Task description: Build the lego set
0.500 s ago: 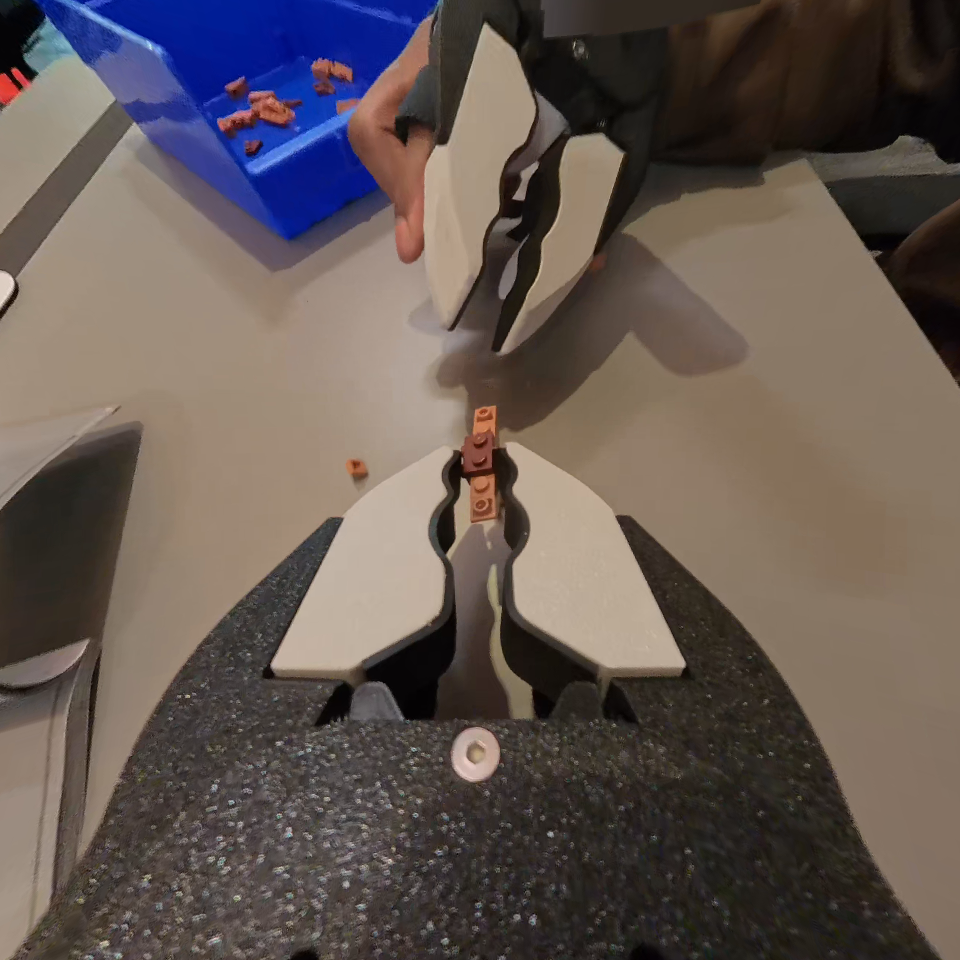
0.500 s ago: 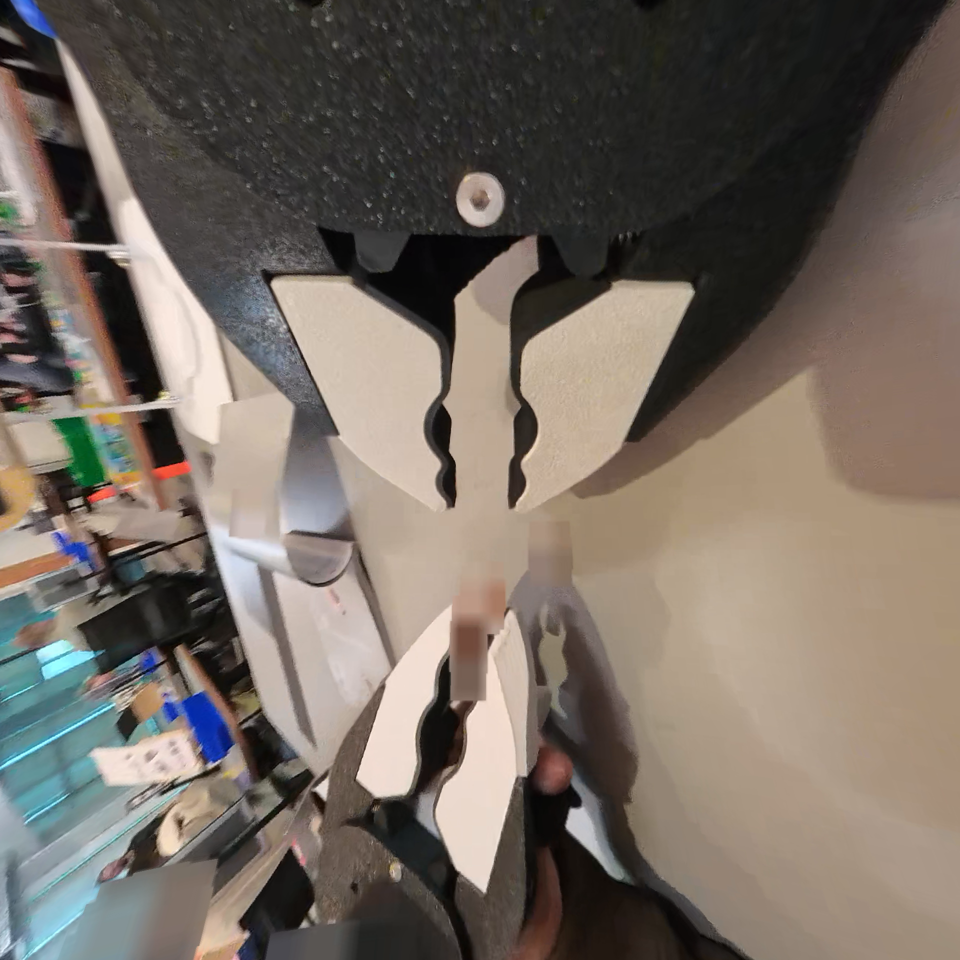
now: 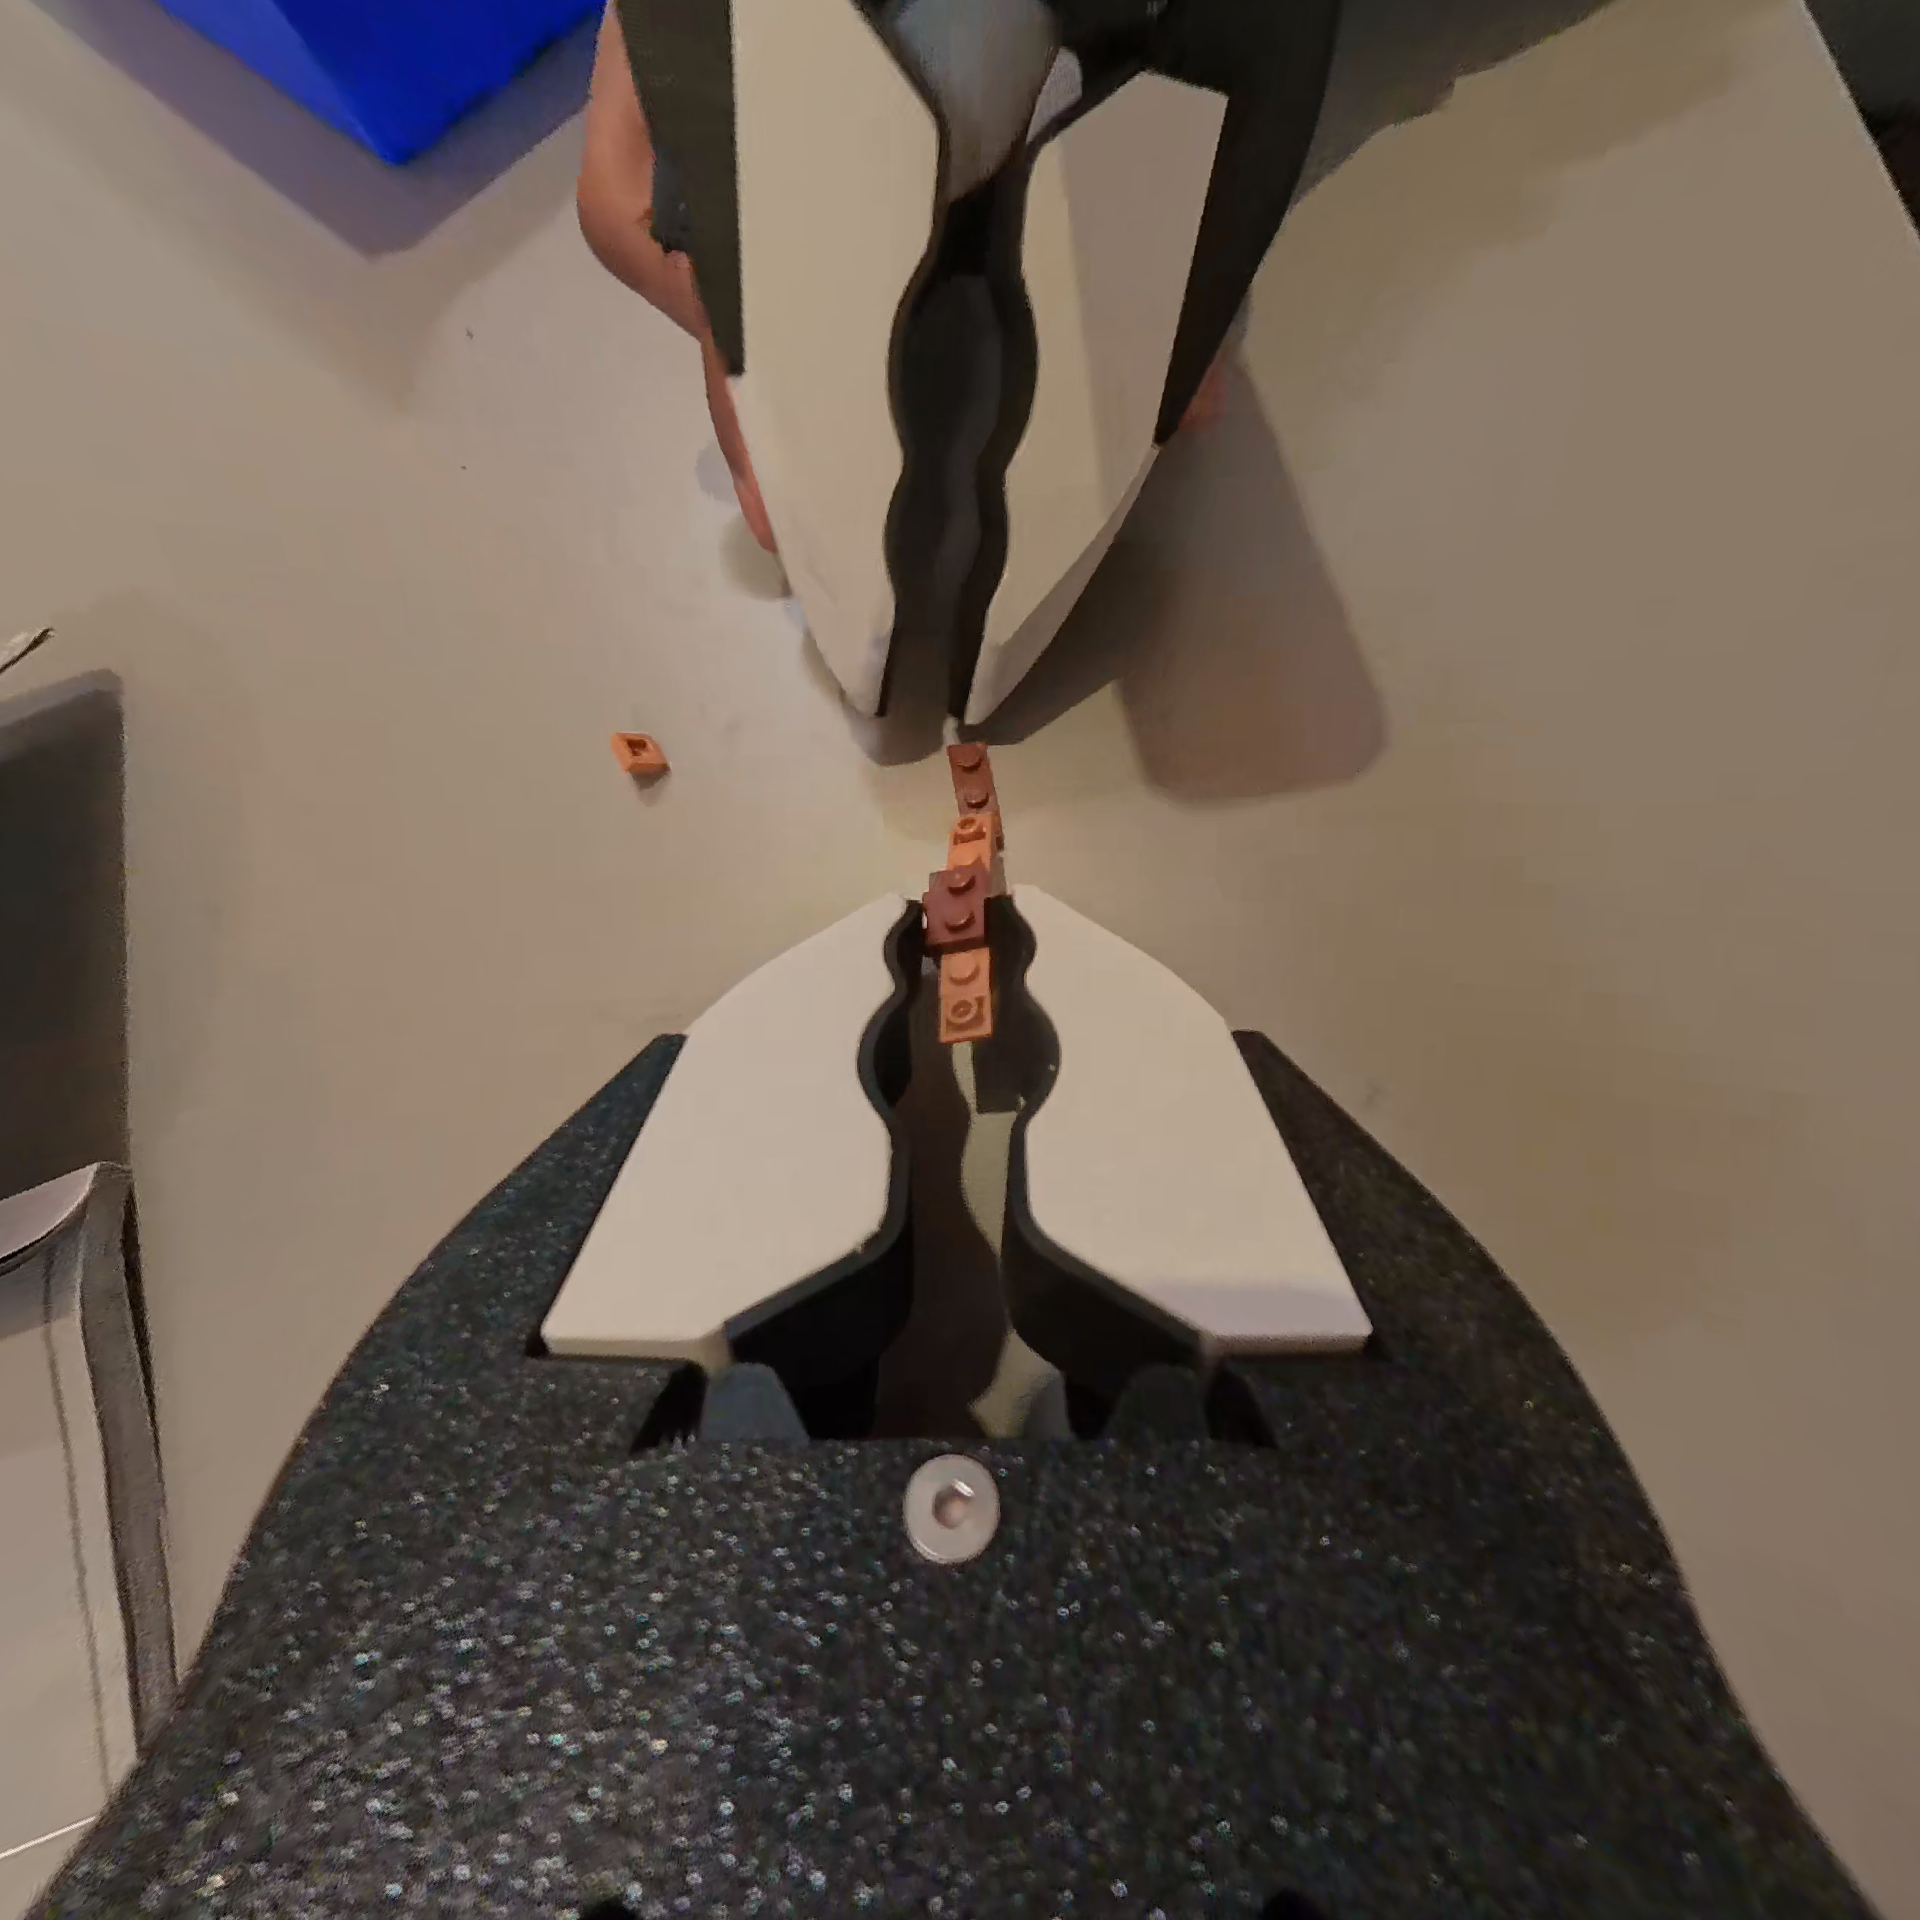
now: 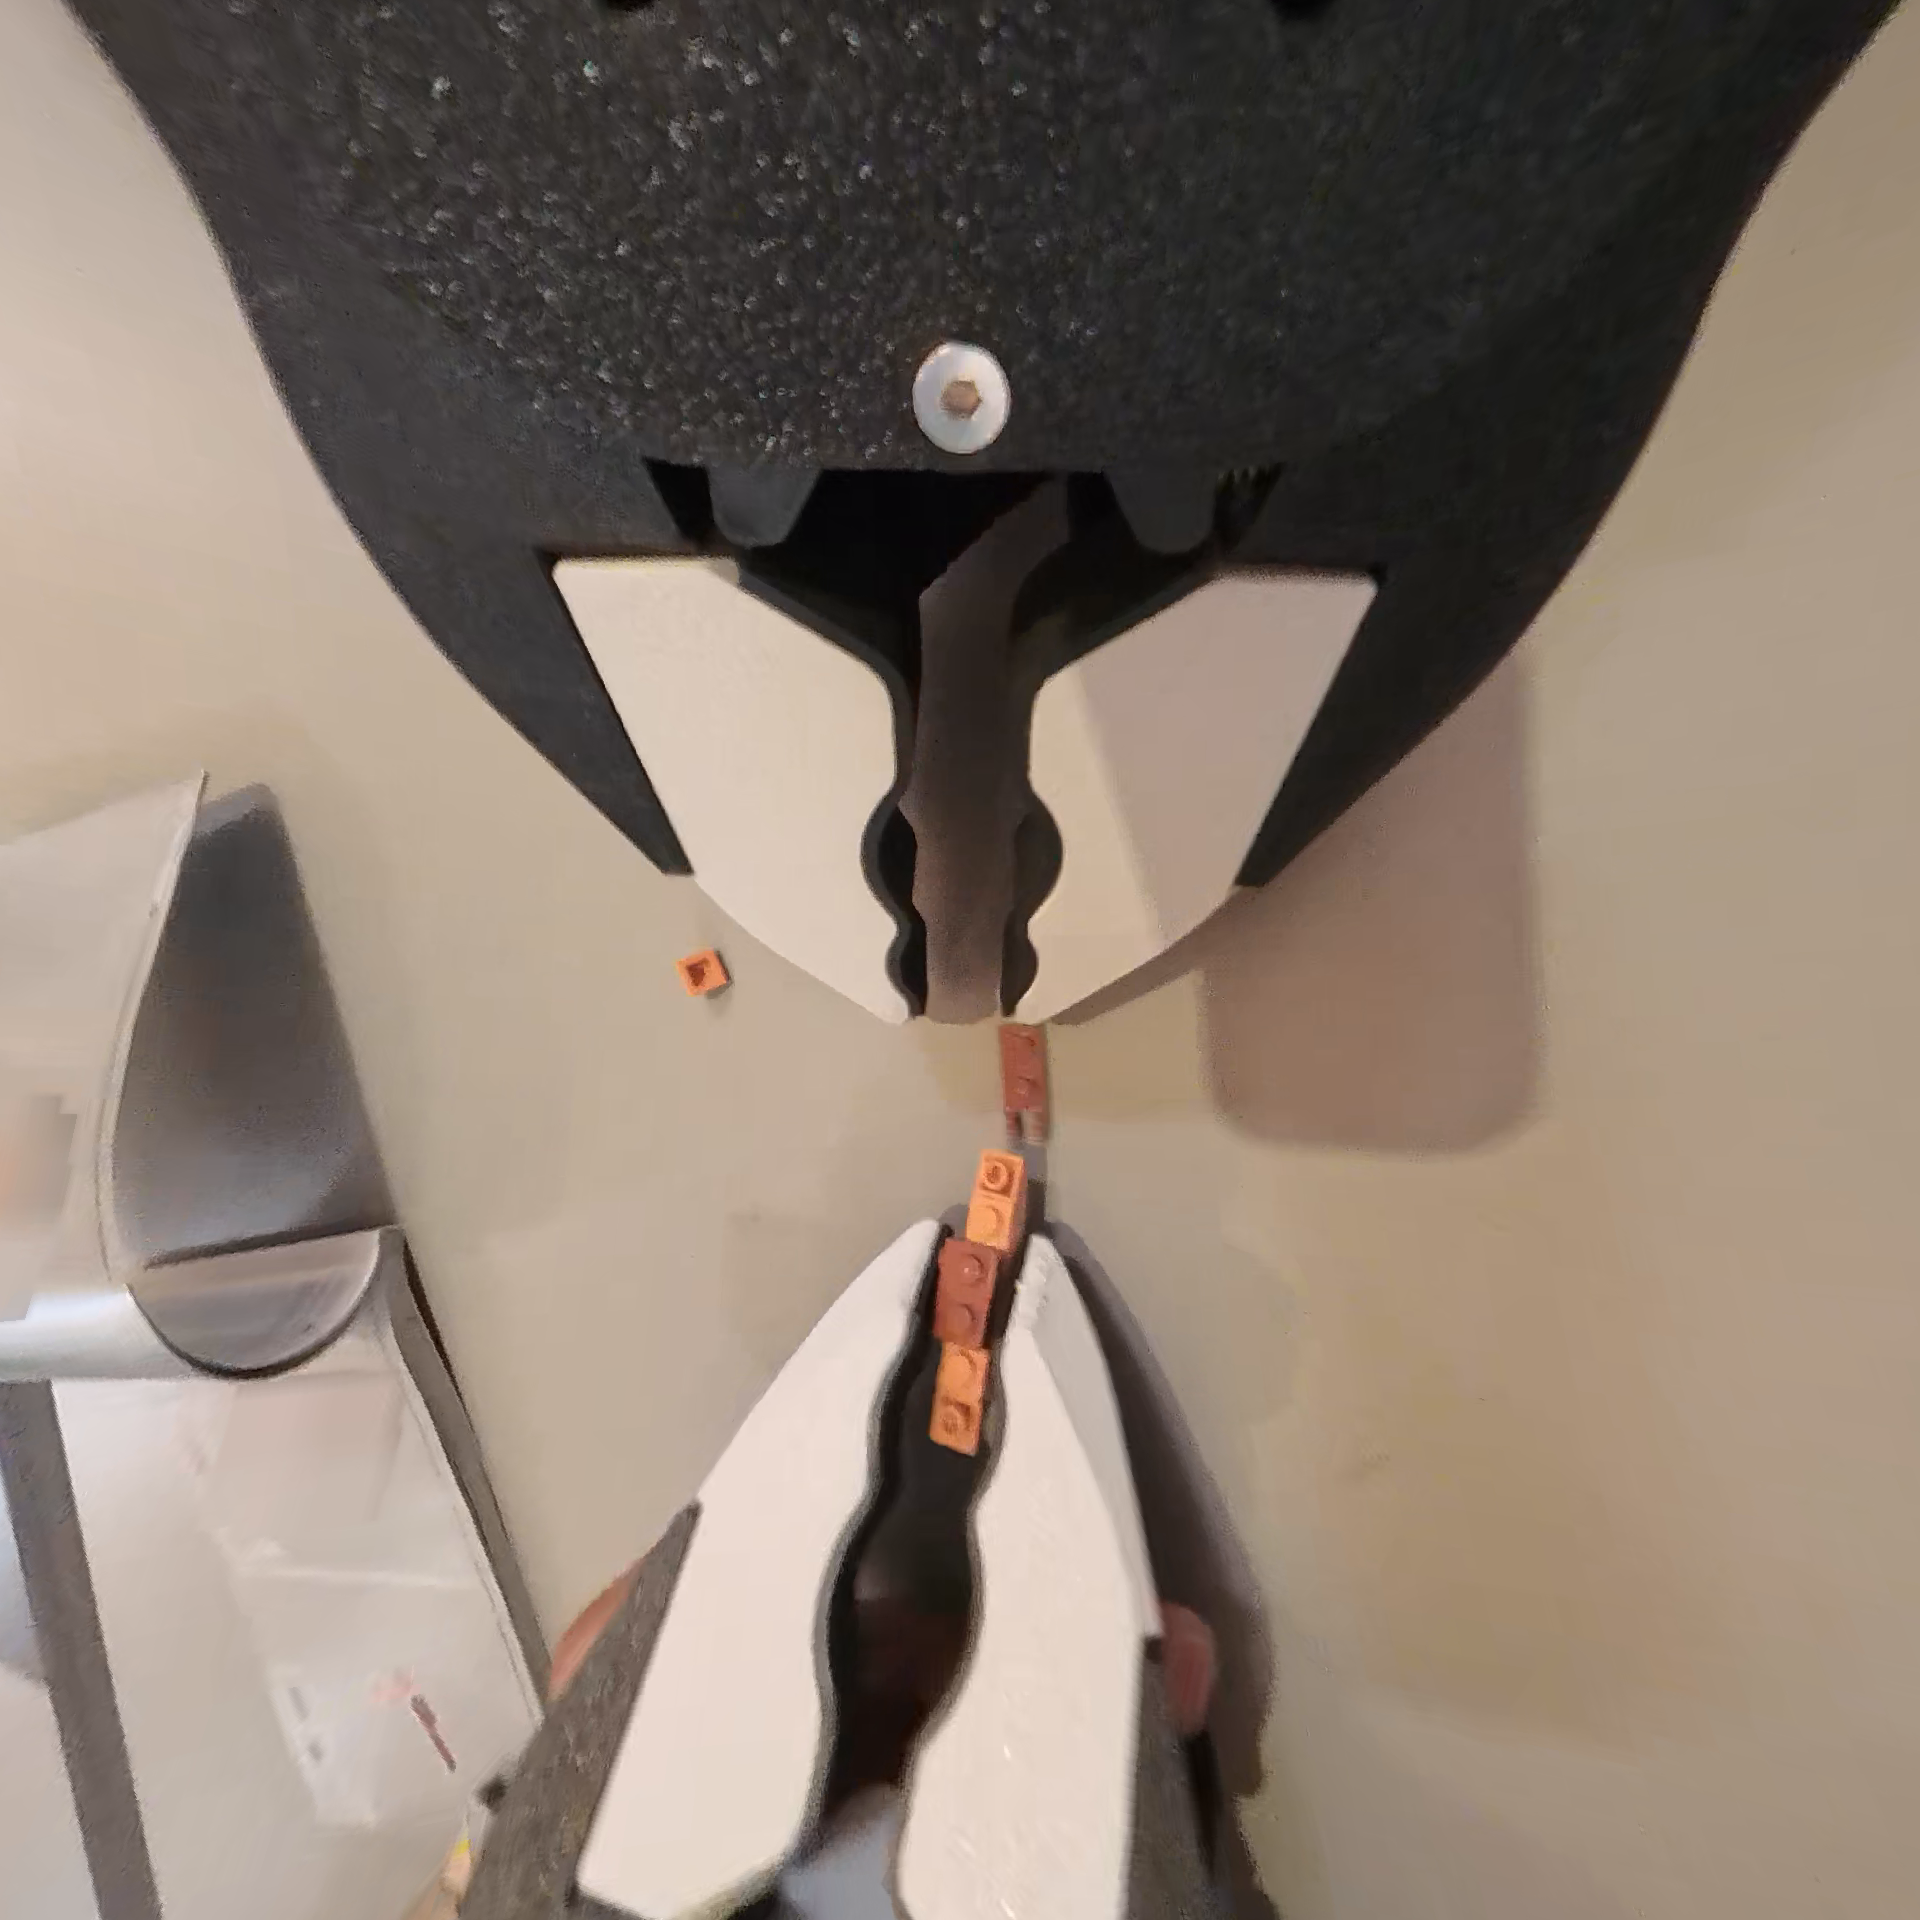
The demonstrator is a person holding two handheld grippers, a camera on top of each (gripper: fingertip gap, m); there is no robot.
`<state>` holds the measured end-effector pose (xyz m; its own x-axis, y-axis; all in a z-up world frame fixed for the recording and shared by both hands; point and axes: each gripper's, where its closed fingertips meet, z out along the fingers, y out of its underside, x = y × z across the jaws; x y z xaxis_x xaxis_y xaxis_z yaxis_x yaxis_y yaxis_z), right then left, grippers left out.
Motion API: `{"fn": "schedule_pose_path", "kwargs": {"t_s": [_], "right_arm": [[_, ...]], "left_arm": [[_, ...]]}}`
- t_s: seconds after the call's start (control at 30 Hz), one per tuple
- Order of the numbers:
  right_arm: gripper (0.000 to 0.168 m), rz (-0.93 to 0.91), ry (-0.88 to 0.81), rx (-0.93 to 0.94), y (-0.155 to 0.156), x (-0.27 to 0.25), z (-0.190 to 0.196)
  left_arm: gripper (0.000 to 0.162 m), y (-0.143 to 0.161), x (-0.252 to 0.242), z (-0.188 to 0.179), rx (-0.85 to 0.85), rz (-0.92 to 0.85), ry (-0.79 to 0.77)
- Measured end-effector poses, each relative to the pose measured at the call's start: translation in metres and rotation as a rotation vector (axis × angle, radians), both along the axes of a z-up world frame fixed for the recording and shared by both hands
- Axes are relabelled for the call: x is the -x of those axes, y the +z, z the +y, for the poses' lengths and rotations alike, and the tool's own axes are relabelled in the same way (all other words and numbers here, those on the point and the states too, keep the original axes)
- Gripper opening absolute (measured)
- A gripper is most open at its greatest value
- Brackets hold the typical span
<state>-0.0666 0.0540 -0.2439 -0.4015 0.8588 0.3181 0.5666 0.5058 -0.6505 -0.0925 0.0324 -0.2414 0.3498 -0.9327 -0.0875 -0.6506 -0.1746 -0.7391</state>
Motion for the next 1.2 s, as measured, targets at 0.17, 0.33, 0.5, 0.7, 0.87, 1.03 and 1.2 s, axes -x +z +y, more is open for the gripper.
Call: {"fn": "schedule_pose_path", "kwargs": {"t_s": [0.17,0.33,0.5,0.7,0.87,1.03,1.2], "right_arm": [[0.009,-0.037,-0.054,-0.029,-0.003,0.008,0.016],[0.008,-0.073,-0.017,-0.043,-0.004,0.015,0.002],[0.020,-0.095,0.082,-0.020,-0.002,0.015,-0.032],[0.025,-0.074,0.136,-0.013,-0.002,0.010,-0.028],[0.023,-0.072,0.130,-0.051,-0.001,0.014,-0.035],[0.026,-0.040,0.189,-0.083,0.000,0.024,-0.061],[0.028,-0.030,0.243,-0.084,0.002,0.026,-0.065]], "left_arm": [[0.014,0.003,0.003,0.001,-0.013,0.002,0.012],[0.014,0.003,0.012,0.002,-0.012,0.024,0.033],[0.014,0.008,0.017,0.003,-0.024,0.018,0.046],[0.014,0.009,0.019,-0.002,-0.012,0.023,0.025],[0.014,0.011,0.022,-0.001,-0.023,0.025,0.033],[0.014,0.015,0.024,-0.002,-0.029,0.014,0.035],[0.014,0.020,0.026,-0.009,-0.017,-0.009,0.007]]}}
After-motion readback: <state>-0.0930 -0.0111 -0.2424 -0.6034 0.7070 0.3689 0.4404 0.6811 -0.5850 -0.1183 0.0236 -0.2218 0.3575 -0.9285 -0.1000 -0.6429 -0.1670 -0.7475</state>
